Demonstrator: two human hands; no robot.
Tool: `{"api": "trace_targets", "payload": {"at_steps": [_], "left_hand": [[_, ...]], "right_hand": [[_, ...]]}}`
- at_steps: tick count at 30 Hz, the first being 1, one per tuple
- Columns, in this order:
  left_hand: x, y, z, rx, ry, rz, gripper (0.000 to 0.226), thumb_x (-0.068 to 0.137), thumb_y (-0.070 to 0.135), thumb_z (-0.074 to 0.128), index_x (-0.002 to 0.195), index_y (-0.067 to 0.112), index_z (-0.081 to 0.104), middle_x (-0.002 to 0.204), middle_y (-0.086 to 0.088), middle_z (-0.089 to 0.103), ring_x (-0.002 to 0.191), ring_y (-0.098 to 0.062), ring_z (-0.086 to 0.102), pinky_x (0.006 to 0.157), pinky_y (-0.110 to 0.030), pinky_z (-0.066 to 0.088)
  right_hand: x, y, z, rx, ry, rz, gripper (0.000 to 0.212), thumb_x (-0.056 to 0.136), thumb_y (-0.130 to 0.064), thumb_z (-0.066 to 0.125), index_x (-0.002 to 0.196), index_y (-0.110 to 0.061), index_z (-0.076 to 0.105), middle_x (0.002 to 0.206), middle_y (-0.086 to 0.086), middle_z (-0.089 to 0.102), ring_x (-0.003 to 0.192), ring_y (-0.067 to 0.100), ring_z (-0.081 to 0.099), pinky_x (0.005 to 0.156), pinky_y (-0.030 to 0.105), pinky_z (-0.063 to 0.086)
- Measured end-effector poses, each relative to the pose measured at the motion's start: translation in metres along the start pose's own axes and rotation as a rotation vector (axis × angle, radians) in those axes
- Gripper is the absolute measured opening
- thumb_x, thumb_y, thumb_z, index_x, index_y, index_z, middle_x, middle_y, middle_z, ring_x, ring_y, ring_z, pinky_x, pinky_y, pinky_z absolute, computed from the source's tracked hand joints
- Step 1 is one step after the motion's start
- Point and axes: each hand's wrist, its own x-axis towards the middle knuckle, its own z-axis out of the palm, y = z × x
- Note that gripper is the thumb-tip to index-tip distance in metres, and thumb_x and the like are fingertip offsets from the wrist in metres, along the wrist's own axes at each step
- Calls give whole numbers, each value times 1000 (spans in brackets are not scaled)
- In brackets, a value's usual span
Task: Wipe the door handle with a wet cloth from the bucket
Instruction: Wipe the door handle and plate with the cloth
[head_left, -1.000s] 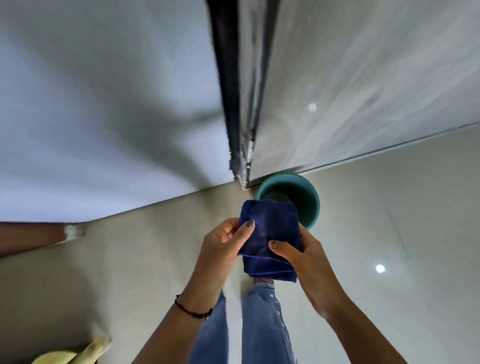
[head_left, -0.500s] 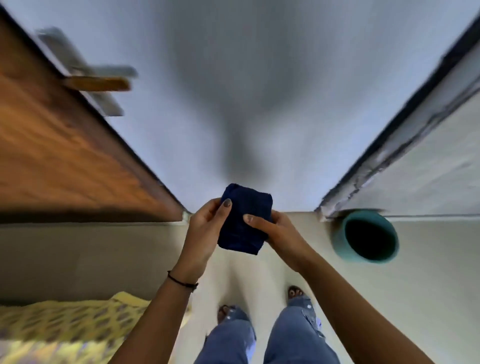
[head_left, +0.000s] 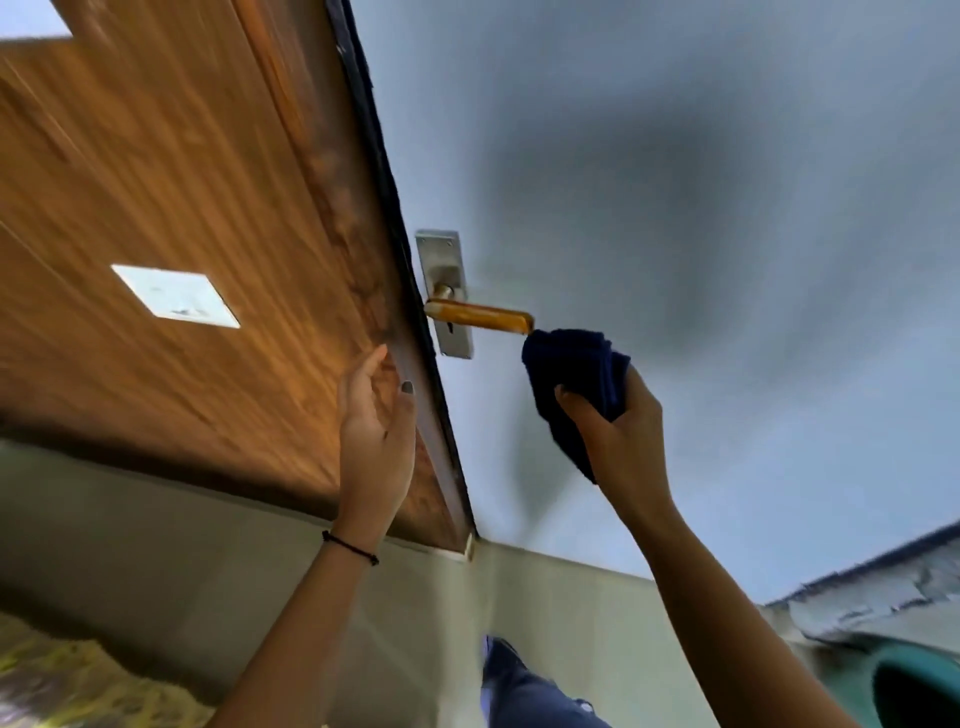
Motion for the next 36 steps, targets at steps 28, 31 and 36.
{"api": "trace_targets", "payload": {"at_steps": [28, 31, 36], "left_hand": [[206, -103, -35, 573, 33, 1060, 72, 98, 44, 36, 153, 17, -3, 160, 0, -20, 147, -19, -18, 118, -42, -15], [205, -105, -30, 588, 47, 1074, 73, 98, 45, 35, 153, 16, -2, 160, -2, -19, 146, -23, -21, 116, -45, -17], [205, -105, -27, 605, 69, 1065, 79, 96, 46, 42, 153, 14, -2, 159, -4, -21, 145, -25, -23, 115, -47, -18]], "right_hand": [[95, 46, 188, -1255, 253, -204, 50, 89, -21, 59, 136, -26, 43, 136, 13, 51, 131, 34, 42, 116, 51, 20], [95, 47, 203, -1307, 211, -247, 59, 88, -12, 60, 141, -26, 41, 139, 13, 51, 133, 34, 41, 117, 52, 18], [95, 46, 157, -1337, 225, -210, 49, 87, -18, 57, 135, -25, 49, 130, 6, 56, 125, 30, 46, 113, 53, 25]]}}
